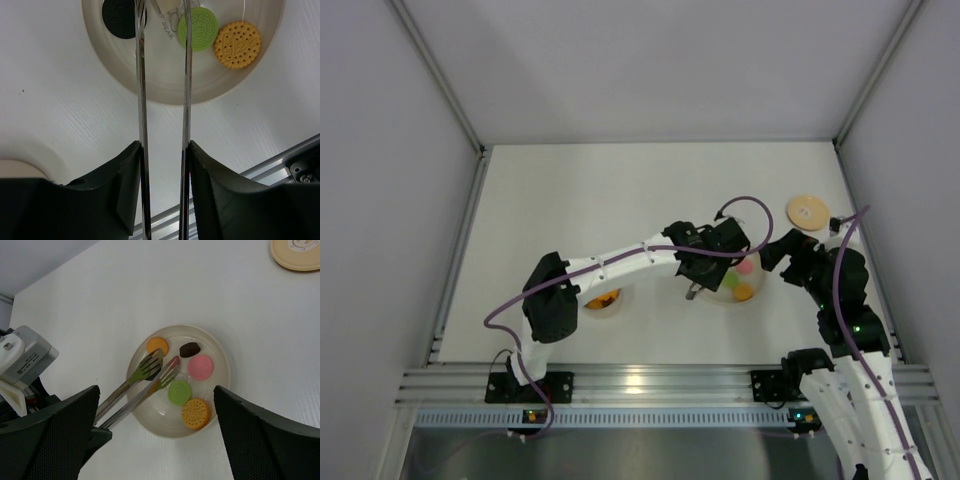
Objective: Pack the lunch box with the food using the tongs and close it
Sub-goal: Pick up the fake food from the plate.
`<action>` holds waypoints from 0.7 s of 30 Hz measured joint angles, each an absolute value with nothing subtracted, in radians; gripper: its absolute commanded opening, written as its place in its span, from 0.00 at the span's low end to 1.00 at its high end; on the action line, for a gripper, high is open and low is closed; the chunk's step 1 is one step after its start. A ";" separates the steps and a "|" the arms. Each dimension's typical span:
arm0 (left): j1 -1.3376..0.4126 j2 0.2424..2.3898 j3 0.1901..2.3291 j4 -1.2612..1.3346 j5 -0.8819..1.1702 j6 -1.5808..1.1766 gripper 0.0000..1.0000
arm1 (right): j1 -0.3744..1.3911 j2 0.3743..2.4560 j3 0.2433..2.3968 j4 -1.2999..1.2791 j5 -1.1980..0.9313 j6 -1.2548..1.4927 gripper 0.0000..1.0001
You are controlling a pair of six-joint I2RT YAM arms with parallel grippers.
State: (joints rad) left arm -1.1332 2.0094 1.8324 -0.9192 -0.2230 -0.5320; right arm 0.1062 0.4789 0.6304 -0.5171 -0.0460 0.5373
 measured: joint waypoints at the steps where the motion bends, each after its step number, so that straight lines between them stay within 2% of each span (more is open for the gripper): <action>1: -1.133 2.009 1.832 -0.920 -0.222 -0.532 0.45 | 0.106 0.479 0.630 -0.517 -0.046 0.537 0.95; 6: -1.134 2.009 1.832 -0.920 -0.220 -0.529 0.45 | 0.106 0.479 0.630 -0.517 -0.046 0.538 0.95; 16: -1.135 2.010 1.832 -0.920 -0.221 -0.525 0.34 | 0.106 0.479 0.630 -0.517 -0.046 0.538 0.95; 21: -1.142 2.009 1.832 -0.920 -0.231 -0.525 0.33 | 0.106 0.479 0.630 -0.517 -0.046 0.538 0.95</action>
